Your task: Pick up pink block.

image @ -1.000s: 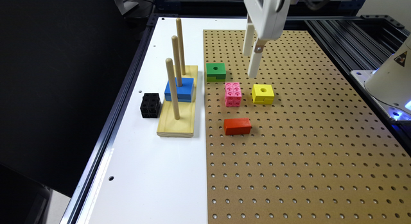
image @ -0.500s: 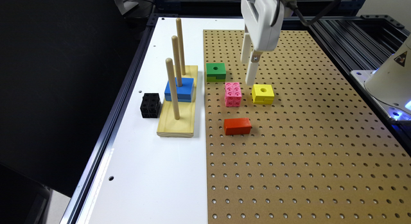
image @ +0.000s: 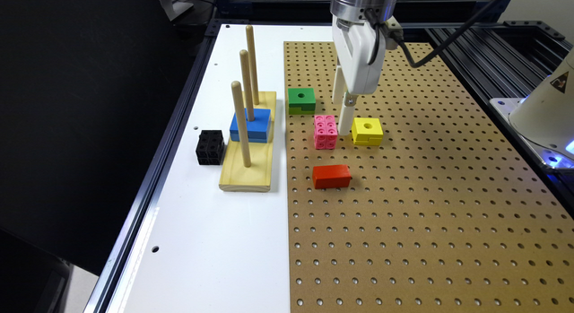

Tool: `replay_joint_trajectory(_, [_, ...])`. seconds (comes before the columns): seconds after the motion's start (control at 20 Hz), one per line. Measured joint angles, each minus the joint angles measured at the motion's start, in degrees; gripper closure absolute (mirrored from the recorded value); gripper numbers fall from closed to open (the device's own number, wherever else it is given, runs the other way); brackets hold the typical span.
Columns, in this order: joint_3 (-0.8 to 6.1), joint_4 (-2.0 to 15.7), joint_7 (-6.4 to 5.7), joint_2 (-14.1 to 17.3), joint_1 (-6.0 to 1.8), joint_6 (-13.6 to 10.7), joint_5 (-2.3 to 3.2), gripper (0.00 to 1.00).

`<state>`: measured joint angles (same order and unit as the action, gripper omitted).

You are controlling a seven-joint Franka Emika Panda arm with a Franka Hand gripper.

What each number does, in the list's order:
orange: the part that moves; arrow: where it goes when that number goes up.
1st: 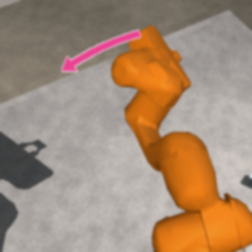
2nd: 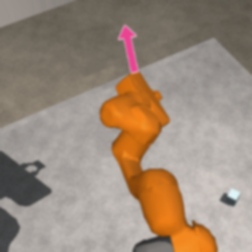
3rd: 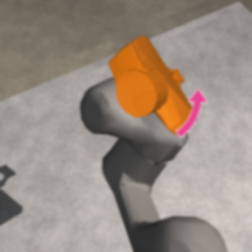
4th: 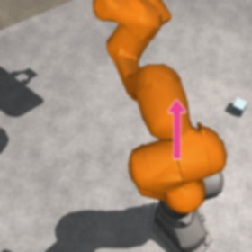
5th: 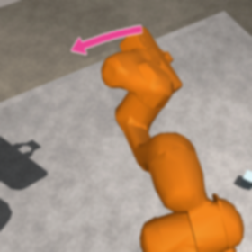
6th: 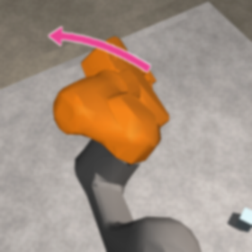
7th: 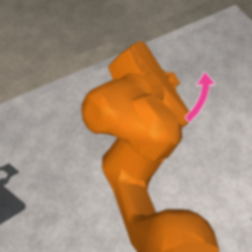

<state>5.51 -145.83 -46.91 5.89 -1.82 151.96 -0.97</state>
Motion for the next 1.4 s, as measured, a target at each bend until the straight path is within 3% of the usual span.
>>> replay_joint_trajectory(0.4, [0.16, 1.33, -0.03, 0.14, 0.01, 0.0, 0.0, 0.0])
replay_joint_trajectory(0.75, [0.2, 1.44, -0.04, 0.65, 0.01, 0.09, 0.0, 0.0])
replay_joint_trajectory(1.0, [0.2, 1.81, -0.04, 5.6, 0.01, 4.82, 0.0, 0.0])
replay_joint_trajectory(1.4, [0.2, 2.86, -0.04, 6.68, 0.01, 5.1, 0.0, 0.0])
